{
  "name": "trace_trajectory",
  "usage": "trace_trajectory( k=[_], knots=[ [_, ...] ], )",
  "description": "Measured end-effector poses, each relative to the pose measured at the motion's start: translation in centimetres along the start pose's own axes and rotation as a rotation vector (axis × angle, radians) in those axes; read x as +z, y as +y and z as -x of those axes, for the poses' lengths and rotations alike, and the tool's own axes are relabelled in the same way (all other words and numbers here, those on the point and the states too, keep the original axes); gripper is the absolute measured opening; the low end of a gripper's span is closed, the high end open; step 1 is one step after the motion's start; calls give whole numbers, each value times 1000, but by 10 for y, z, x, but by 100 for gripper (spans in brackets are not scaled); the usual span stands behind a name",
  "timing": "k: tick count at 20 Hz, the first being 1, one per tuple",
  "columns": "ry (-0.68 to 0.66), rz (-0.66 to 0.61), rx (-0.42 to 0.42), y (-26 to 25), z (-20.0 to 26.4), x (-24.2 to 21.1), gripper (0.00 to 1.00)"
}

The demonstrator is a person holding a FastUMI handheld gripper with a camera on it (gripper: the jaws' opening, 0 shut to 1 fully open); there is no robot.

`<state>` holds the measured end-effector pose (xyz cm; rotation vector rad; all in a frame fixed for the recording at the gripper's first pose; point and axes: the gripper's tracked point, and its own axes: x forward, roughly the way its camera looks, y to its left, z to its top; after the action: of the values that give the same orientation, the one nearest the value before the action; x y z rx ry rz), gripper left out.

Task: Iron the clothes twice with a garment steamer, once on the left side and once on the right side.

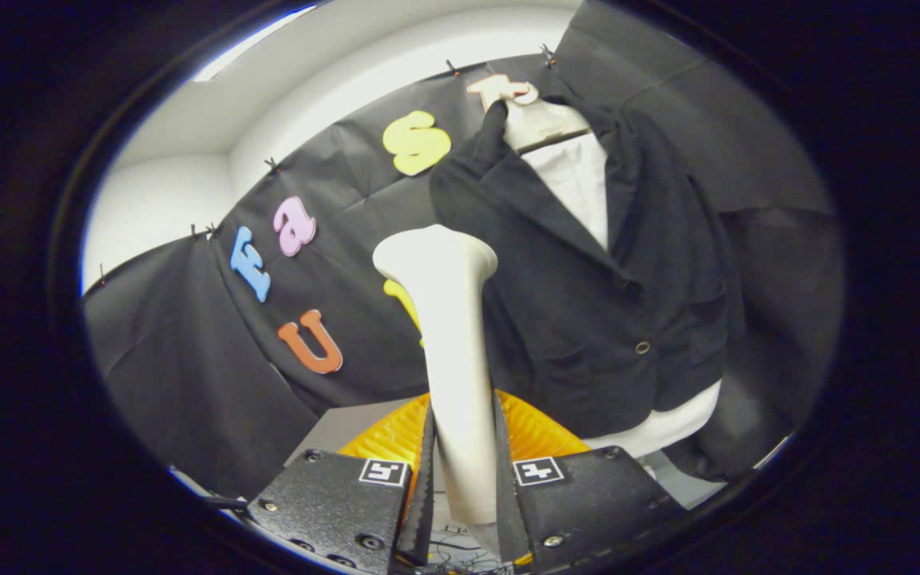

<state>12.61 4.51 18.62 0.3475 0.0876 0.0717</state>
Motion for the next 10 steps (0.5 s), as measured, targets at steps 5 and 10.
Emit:
trace_trajectory(
  k=[5,10],
  knots=[
    [-140,43,-48,-37,9,49,35],
    [-212,58,-96,-65,0,81,35]
  ],
)
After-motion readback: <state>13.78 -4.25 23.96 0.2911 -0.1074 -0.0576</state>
